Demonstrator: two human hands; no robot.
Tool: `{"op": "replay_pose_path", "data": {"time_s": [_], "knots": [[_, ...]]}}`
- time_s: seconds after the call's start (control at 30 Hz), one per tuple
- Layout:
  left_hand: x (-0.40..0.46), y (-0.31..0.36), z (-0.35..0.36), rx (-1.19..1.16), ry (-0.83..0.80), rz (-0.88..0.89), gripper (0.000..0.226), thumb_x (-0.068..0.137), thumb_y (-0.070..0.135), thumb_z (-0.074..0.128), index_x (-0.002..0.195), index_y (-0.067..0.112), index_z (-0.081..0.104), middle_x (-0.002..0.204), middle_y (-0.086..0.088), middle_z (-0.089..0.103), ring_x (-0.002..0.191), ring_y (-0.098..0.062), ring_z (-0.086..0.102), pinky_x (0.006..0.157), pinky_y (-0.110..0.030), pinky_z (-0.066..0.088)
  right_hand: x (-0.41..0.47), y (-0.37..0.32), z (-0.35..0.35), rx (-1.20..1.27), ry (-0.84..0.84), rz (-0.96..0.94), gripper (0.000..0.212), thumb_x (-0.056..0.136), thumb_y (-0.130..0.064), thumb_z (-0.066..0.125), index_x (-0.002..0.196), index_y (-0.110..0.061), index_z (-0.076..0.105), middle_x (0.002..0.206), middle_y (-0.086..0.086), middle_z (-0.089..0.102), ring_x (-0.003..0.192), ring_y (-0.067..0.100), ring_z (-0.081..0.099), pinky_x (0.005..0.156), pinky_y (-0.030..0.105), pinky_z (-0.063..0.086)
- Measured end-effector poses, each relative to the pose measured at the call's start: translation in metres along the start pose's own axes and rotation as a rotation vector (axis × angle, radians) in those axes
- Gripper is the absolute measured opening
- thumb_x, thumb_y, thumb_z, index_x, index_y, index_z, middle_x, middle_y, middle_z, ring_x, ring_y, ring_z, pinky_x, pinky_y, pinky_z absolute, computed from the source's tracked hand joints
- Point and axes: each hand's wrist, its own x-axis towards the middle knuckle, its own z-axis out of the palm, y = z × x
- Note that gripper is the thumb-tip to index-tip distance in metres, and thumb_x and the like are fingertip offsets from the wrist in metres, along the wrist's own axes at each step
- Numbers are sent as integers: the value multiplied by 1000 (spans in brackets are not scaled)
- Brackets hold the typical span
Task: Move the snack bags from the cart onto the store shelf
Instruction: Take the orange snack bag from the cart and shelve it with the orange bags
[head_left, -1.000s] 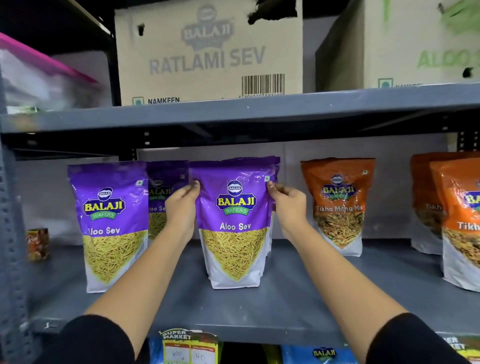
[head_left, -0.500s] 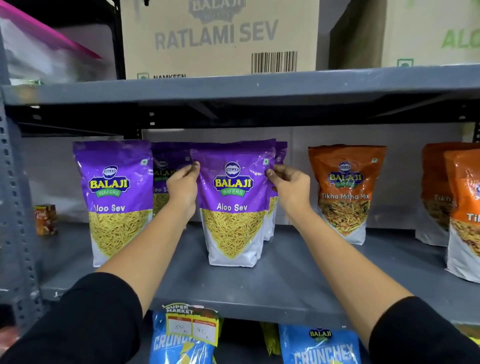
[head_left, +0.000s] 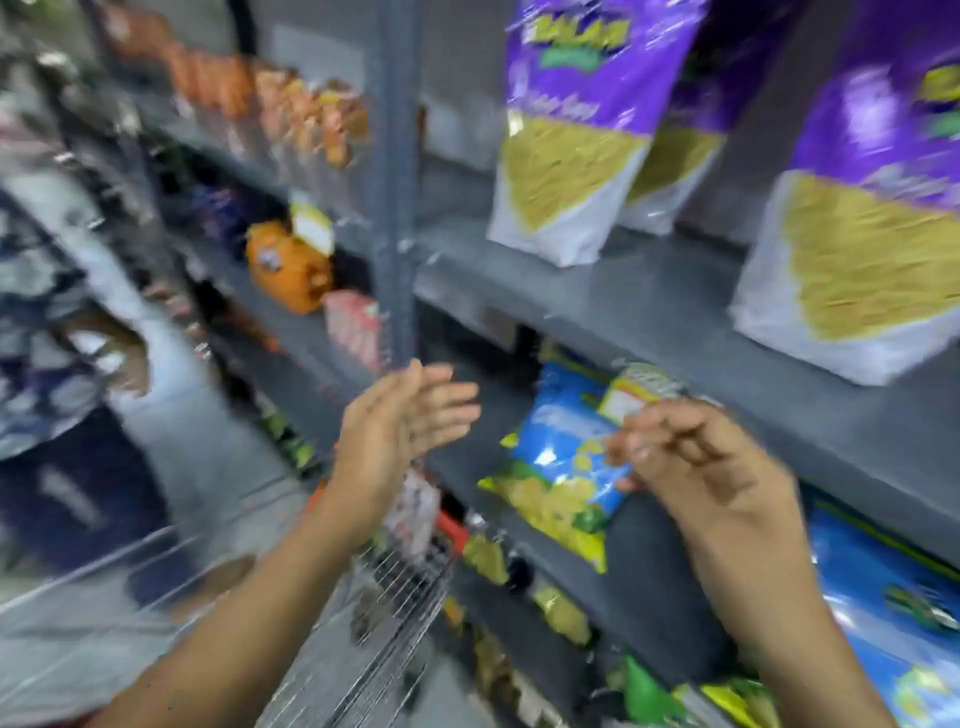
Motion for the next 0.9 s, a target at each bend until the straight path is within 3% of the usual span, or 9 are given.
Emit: {"op": "replay_pose_path", "data": {"time_s": [0.1,0.2,0.3,0.4,0.5,0.57,0.63,0.73,0.9], "knots": [[-28,-66,-116,100,368,-183,24,93,29,53,98,10,68,105,-19,75,79,-26,73,65,-31,57,-2,81,56,-48,-261,238,12,80,-8,71,87,-18,69,83,2,74,76,7,66,71,14,51],[-59,-115,-199,218,618,-290,13,92,17,55,86,15,67,88,-12,74,76,-30,66,59,-26,51,-1,168,108,-145,-464,434,21,82,-2,63,89,-21,66,82,-11,73,75,-2,62,72,10,48],[-79,-154,-253,254,719,-419,14,95,17,52,90,12,64,94,-16,71,80,-28,60,61,-28,41,-5,248,156,-223,-593,601,35,84,11,56,83,-23,62,72,-8,65,65,-4,60,61,6,47],[-85,-176,-279,307,775,-462,7,93,16,57,92,11,61,95,-14,66,69,-6,62,72,-33,46,-10,319,200,-301,-684,734,35,84,15,54,83,-20,59,70,-2,58,54,-5,59,55,8,48],[-66,-188,-288,424,749,-428,28,86,10,66,110,-1,57,100,-10,61,84,-2,62,80,-15,47,-24,378,239,-430,-786,837,35,83,10,57,94,-23,53,82,-4,54,68,-4,55,67,13,47],[-48,-197,-294,561,654,-478,44,81,24,73,118,5,58,110,-4,63,98,-14,60,89,-27,49,-35,408,264,-491,-832,871,45,77,6,66,96,-29,46,98,2,56,90,19,59,81,33,51],[-31,-205,-301,718,568,-513,45,77,38,74,113,14,63,107,2,68,96,-15,64,89,-33,52,-45,430,283,-575,-849,875,51,73,-5,73,110,-27,46,110,7,53,109,32,58,90,45,50],[-9,-209,-309,952,499,-498,30,81,42,62,93,15,66,91,-6,74,84,-25,68,72,-36,52,-50,448,302,-720,-907,784,87,75,-8,73,146,-13,22,127,17,54,117,37,56,87,37,47],[24,-196,-315,1063,239,-537,22,88,26,51,83,8,63,84,-19,70,78,-33,64,63,-33,43,-62,496,302,-568,-846,831,108,64,-11,79,147,-26,12,147,12,36,130,35,42,99,56,47]]}}
